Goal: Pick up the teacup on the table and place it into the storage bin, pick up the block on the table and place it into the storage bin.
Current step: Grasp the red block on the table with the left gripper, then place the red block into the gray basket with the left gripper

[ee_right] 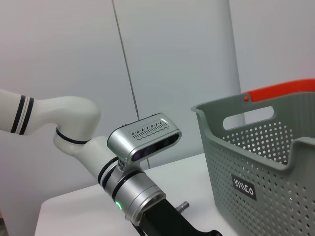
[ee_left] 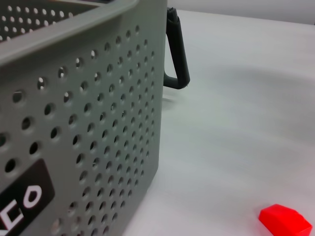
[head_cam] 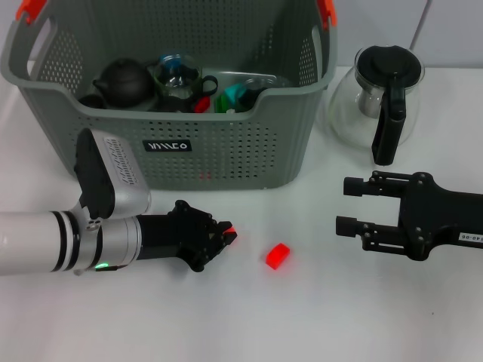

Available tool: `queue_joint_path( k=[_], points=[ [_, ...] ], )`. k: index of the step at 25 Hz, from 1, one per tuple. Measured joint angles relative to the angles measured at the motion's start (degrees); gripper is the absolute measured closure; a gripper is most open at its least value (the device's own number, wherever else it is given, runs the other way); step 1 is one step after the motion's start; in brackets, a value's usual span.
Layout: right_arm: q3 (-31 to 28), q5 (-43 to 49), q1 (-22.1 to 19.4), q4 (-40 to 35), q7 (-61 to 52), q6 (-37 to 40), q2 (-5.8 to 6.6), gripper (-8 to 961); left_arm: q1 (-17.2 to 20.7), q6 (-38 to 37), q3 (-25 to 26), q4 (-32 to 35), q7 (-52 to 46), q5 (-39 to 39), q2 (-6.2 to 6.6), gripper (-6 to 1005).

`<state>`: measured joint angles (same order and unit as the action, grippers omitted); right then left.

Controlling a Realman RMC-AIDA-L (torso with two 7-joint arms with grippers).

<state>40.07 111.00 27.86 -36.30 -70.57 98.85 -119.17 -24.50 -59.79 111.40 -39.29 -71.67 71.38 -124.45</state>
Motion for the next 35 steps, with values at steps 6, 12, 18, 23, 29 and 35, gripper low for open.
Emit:
queue_joint_path(
  k=[6,12,18,23,29,35],
  points=[
    [0.00,0.00,0.00,0.00,0.00,0.08,0.05,266,-0.01,-0.49,-0.04,-1.03,-2.02,-0.08,0.15,886],
    [-0.08,0.01,-0.01,0.00,0.00,0.09,0.08,267,0.36,-1.36,0.01,-2.29,-3.07,-0.26,0.33,882],
    [-0.19,0.01,0.00,0.00,-0.10,0.39,0.12,267,2.48,-10.75,1.24,-7.22,-6.34,-0.30,1.77,874],
    [-0.29,0.01,0.05,-0.06,-0.39,0.42,0.17,267,5.63,-27.46,7.49,-20.49,-12.27,-0.25,2.75,868],
    [-0.28,0.00,0.45,-0.09,-0.42,0.29,0.17,267,0.37,-40.78,19.98,-32.36,-19.99,0.17,3.49,860],
    [-0.37,0.00,0.52,-0.13,-0.44,0.36,0.17,267,-8.95,-33.47,23.76,-31.55,-24.81,-0.59,6.41,853]
  ],
)
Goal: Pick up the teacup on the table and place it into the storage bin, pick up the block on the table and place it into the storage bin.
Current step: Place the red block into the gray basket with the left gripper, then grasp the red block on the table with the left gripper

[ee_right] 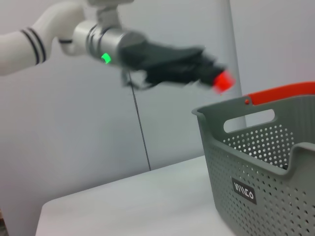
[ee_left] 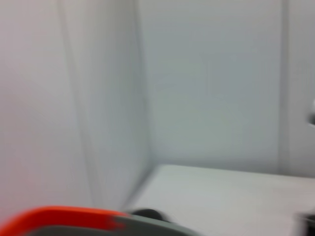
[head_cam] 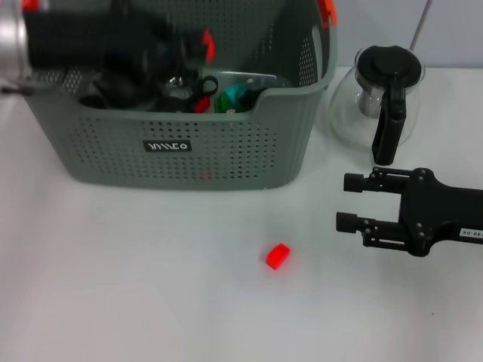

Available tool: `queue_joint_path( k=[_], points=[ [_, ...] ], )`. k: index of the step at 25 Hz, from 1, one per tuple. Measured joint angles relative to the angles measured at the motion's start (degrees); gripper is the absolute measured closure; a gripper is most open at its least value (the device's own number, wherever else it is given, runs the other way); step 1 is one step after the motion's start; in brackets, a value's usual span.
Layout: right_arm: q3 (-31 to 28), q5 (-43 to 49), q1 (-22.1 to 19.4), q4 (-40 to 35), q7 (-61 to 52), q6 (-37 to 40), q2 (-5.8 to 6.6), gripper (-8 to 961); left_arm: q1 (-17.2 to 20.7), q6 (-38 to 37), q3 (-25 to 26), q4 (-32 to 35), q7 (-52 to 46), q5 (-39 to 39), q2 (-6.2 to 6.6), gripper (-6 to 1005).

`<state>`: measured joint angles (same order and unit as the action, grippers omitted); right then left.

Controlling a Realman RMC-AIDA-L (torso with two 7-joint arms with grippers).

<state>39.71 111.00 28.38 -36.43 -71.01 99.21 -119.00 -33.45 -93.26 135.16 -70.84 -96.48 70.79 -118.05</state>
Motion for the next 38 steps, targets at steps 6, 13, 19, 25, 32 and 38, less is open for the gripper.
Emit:
queue_joint_path(
  k=[6,13,19,25,32,38],
  points=[
    [-0.12,0.00,0.24,0.00,0.22,0.03,-0.31,266,-7.77,20.14,-1.79,15.14,0.22,-3.52,1.47,845],
    [-0.16,0.00,0.14,0.09,0.32,0.04,-0.32,265,-10.54,33.54,-4.92,22.70,-0.54,-10.57,-0.20,837],
    [-0.16,0.01,0.27,0.06,0.07,0.02,-0.29,266,-7.41,31.11,-5.04,14.73,-4.72,-11.56,-2.56,829],
    [-0.17,0.02,0.27,0.11,0.02,0.14,-0.36,266,3.20,16.16,-3.76,0.43,-0.28,-0.26,-5.60,666],
    [-0.16,0.01,0.30,0.04,0.11,0.14,-0.42,266,13.86,0.41,-5.56,13.25,24.45,5.70,-6.31,350],
    [-0.16,0.00,0.34,-0.09,-0.03,0.15,-0.44,267,13.66,4.64,-9.68,24.86,32.05,2.54,-6.22,148]
  ],
)
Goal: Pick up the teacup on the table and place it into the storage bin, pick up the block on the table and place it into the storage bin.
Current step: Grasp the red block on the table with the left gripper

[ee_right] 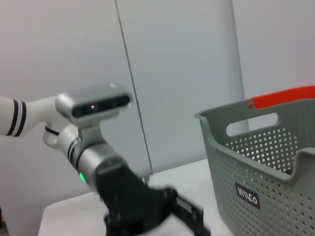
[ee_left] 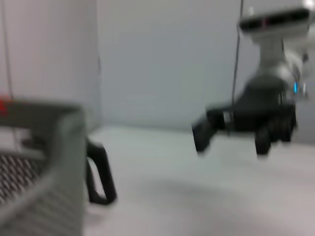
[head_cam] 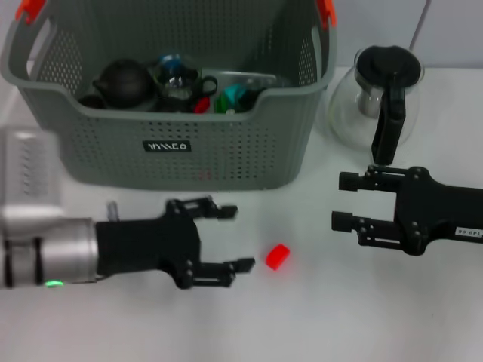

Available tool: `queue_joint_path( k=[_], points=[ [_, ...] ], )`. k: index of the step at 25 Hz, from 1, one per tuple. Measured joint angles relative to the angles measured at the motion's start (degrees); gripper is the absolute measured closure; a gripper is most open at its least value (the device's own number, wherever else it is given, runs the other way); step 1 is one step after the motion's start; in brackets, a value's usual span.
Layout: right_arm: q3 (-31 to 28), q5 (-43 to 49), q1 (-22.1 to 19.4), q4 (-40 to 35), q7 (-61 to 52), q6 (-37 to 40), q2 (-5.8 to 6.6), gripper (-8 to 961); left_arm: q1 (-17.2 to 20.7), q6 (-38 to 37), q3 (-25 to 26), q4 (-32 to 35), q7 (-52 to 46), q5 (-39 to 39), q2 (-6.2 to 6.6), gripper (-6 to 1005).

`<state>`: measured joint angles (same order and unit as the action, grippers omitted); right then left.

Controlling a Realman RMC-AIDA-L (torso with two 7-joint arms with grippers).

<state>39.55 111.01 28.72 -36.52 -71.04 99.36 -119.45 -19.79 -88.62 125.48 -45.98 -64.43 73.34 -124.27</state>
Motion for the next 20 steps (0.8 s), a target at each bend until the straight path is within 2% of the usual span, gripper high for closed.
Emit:
queue_joint_path(
  k=[1,2,4,9,15,20],
  points=[
    [0.00,0.00,0.00,-0.01,0.00,0.00,0.00,267,-0.36,1.36,-1.14,0.99,0.05,-0.36,-0.05,162],
    [0.00,0.00,0.01,-0.01,0.00,0.01,0.00,267,-1.18,4.95,-4.35,3.05,0.07,-0.63,-0.16,177],
    [0.00,0.00,0.01,-0.05,0.00,0.03,0.00,267,-1.47,6.33,-5.52,3.73,0.07,-0.58,-0.21,206],
    [0.00,0.00,0.01,-0.07,0.00,0.05,0.00,267,-3.24,14.07,-10.01,6.67,-0.14,0.38,-0.52,206],
    [-0.21,0.00,-0.04,0.05,0.02,0.05,0.08,266,-4.04,19.48,-15.66,6.89,0.07,1.37,-0.54,207],
    [-0.25,-0.01,-0.03,0.10,0.02,0.06,0.10,266,-5.05,25.64,-21.61,7.52,0.08,4.08,-0.53,285]
  ],
)
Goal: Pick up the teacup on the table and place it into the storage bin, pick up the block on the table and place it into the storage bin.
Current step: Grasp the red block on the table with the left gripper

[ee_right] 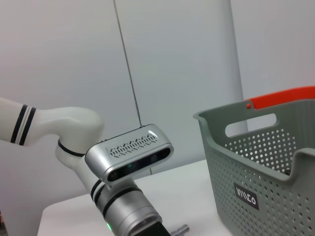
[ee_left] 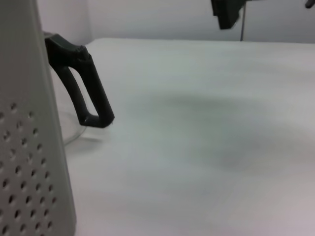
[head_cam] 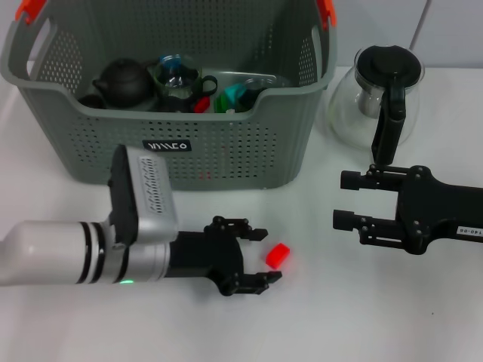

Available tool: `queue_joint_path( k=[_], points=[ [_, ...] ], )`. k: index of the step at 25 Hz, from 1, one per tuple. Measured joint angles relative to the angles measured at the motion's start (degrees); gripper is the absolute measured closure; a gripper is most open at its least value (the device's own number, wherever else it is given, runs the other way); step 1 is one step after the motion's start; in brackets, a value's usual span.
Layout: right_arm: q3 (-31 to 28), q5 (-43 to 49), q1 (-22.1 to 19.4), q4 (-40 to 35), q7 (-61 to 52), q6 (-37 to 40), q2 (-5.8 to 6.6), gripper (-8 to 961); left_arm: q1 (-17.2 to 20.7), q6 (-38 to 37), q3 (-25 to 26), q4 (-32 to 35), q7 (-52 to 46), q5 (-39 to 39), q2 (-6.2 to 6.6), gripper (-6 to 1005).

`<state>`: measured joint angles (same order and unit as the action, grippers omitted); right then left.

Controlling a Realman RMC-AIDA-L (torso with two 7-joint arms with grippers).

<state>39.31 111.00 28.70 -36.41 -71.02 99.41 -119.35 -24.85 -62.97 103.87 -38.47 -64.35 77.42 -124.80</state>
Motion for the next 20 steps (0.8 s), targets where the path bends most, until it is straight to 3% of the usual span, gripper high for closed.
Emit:
queue_joint_path(
  k=[14,20],
  points=[
    [-0.02,0.00,-0.37,0.14,0.00,-0.01,0.00,265,-0.36,3.64,-5.72,0.20,-0.29,6.23,0.00,372],
    [-0.02,0.00,-0.61,0.12,0.03,-0.04,0.00,266,-0.30,9.43,-9.32,1.18,-0.19,8.68,0.00,399]
  ],
)
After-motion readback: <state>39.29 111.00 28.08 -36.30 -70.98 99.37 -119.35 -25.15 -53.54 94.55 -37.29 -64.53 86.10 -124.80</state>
